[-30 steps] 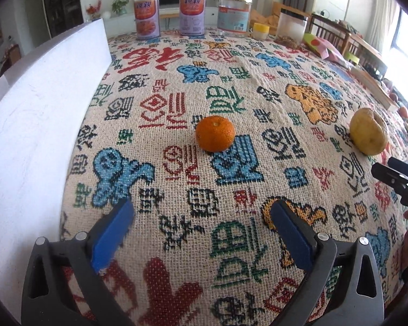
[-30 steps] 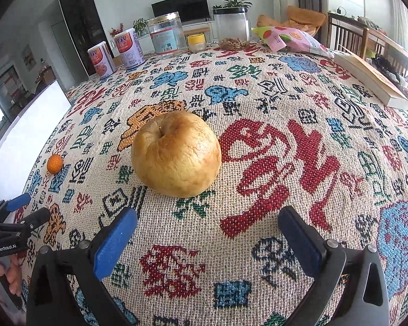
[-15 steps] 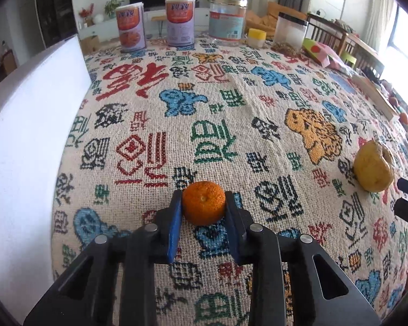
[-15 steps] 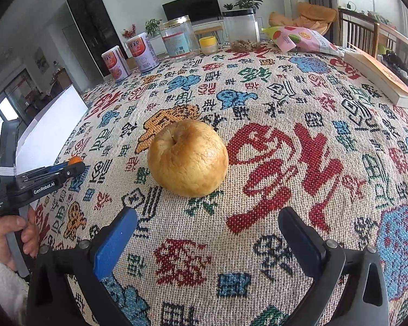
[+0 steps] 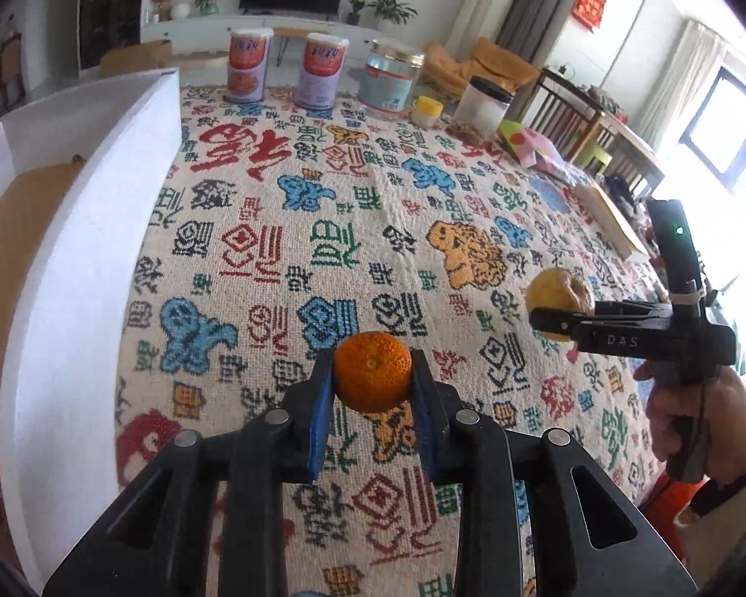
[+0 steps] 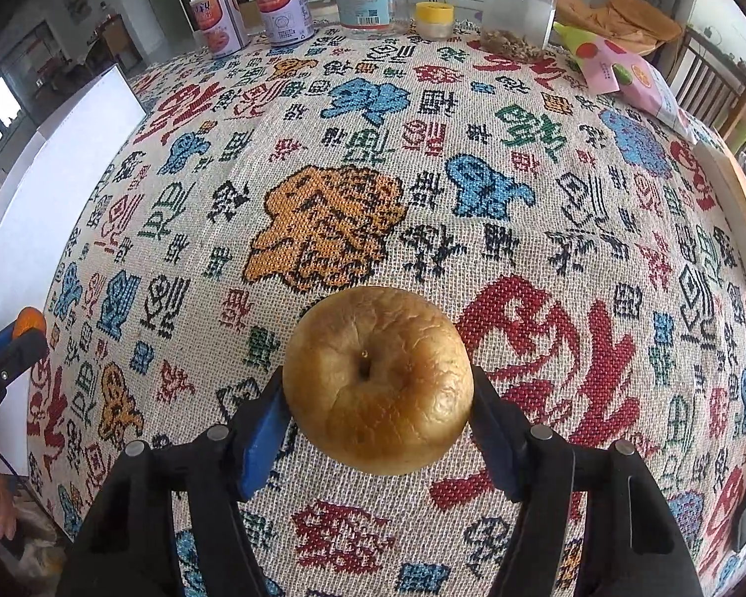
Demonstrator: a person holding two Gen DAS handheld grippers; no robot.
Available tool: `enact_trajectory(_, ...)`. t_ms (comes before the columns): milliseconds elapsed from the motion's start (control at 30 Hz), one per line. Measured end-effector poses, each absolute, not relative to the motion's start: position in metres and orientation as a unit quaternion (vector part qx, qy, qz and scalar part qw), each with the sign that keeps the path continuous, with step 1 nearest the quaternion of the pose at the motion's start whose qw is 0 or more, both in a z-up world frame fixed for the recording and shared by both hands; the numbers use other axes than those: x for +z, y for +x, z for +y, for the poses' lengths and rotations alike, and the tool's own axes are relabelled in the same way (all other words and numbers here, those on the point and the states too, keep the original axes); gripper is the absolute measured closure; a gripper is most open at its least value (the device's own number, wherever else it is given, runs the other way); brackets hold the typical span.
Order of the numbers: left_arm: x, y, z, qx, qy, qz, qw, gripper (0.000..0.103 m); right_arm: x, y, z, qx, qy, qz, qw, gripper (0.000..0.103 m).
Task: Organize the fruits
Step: 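Carry the tangerine over the box with the left tool while the right tool carries the pear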
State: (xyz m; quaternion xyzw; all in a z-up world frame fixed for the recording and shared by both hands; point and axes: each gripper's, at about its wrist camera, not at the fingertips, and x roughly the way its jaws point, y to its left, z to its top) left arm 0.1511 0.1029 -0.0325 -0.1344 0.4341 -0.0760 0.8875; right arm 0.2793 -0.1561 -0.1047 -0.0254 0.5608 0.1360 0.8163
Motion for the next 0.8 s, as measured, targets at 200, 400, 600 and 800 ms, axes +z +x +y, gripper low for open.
enact_trajectory(200, 0.07, 0.08, 0.16, -0.104, -0.176, 0.361, 0.91, 0.074, -0.03, 0.248, -0.094, 0.257, 0.034, 0.511, 0.819, 0.035)
enact_trajectory(400, 0.089, 0.075, 0.28, 0.044, -0.195, 0.357, 0.912, 0.074, 0.036, 0.227, 0.058, 0.423, 0.026, 0.471, 0.774, 0.035)
enact_trajectory(600, 0.004, 0.101, 0.388, 0.172, -0.231, 0.44, 0.85, 0.074, 0.016, 0.216, 0.215, 0.486, -0.06, 0.494, 0.718, 0.035)
enact_trajectory(800, -0.068, 0.122, 0.442, 0.199, -0.3, 0.519, 0.776, 0.073, -0.044, 0.212, 0.311, 0.467, -0.187, 0.52, 0.69, 0.035)
